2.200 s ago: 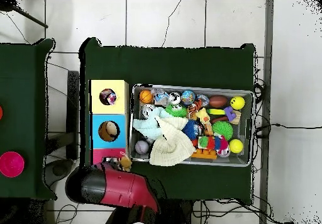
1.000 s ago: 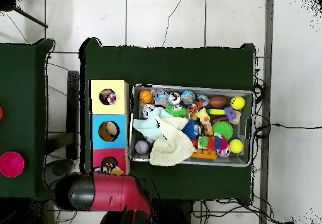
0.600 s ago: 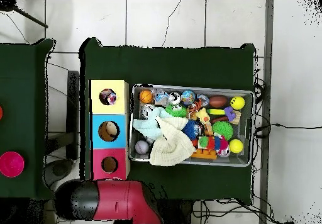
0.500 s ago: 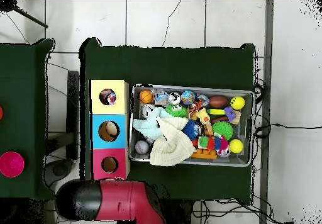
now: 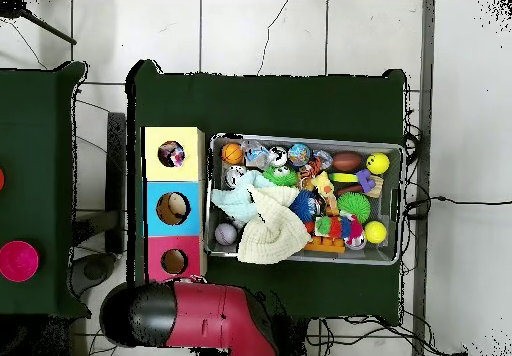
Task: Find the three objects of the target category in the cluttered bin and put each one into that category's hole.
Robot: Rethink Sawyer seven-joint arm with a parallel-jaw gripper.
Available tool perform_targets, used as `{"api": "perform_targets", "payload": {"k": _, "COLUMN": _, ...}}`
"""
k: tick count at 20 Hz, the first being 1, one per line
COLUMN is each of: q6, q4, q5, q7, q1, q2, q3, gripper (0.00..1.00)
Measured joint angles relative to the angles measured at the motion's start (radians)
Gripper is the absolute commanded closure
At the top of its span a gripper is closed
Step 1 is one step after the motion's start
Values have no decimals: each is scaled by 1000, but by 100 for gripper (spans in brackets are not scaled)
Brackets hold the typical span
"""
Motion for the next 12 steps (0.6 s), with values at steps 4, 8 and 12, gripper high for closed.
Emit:
{"api": "perform_targets", "payload": {"k": 4, "q6": -21, "q4": -1, "q5": 0, "q7": 0, "q1": 12, "q2": 26, "q3": 2, "gripper": 100}}
{"api": "perform_targets", "payload": {"k": 8, "q6": -28, "q4": -4, "q5": 4, "q7": 0, "q1": 32, "q2": 53, "q3": 3, "gripper": 100}}
{"api": "perform_targets", "payload": {"k": 12, "q6": -58, "q4": -4, "q5": 30, "q7": 0, "q1": 63, "q2": 82, "q3": 4, "gripper": 100}}
